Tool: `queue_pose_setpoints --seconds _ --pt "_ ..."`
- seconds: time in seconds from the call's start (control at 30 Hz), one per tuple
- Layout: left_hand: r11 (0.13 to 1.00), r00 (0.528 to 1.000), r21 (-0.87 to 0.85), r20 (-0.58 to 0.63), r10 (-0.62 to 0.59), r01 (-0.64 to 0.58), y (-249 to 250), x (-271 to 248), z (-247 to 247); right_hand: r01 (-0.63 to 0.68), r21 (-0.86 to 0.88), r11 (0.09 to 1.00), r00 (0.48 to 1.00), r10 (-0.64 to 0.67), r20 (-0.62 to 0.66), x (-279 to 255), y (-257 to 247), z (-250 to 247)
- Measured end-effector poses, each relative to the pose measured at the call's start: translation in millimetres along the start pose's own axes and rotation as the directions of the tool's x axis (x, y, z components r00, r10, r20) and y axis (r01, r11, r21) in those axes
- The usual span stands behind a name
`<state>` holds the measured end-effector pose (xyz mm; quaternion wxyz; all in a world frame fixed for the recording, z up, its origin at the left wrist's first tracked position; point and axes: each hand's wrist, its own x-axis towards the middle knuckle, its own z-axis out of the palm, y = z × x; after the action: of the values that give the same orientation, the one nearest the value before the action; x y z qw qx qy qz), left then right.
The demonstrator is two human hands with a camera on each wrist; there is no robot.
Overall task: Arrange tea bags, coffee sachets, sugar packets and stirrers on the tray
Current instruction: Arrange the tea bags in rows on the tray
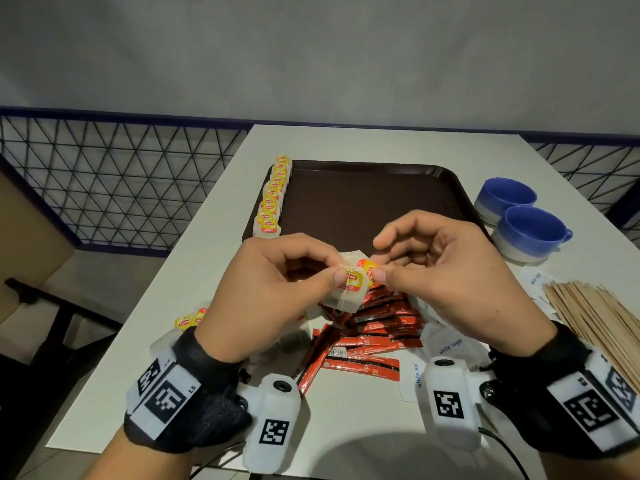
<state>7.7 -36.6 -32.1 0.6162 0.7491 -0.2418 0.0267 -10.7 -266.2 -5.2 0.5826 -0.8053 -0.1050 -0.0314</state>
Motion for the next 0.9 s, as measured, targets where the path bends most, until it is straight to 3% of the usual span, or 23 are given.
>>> queue_pose_setpoints --seconds 0.17,0.37,0.53,0.9 --pt "0.998 0.999 -0.048 -0.021 -0.027 0.026 -1.6 2.3 -2.9 0.042 -0.034 0.999 0.998 -0.044 -0.051 -0.1 1.5 -2.5" --pt "1.0 1.0 -0.01 0.013 -0.025 0.026 -3.4 2.3 -7.1 0.028 0.114 0.993 0.998 -0.022 -0.053 0.7 0.9 -2.2" --pt "1.0 1.0 -0.014 -0.025 -0.017 0.017 -2.8 2.4 -5.4 -0.011 0.204 0.979 1.0 0.013 -0.007 -0.3 0.7 1.3" --pt "1.0 1.0 0.0 0.012 -0.005 0.005 0.0 1.9 -7.7 0.043 0.032 0.999 0.998 -0.042 -0.044 -0.9 -0.7 3.5"
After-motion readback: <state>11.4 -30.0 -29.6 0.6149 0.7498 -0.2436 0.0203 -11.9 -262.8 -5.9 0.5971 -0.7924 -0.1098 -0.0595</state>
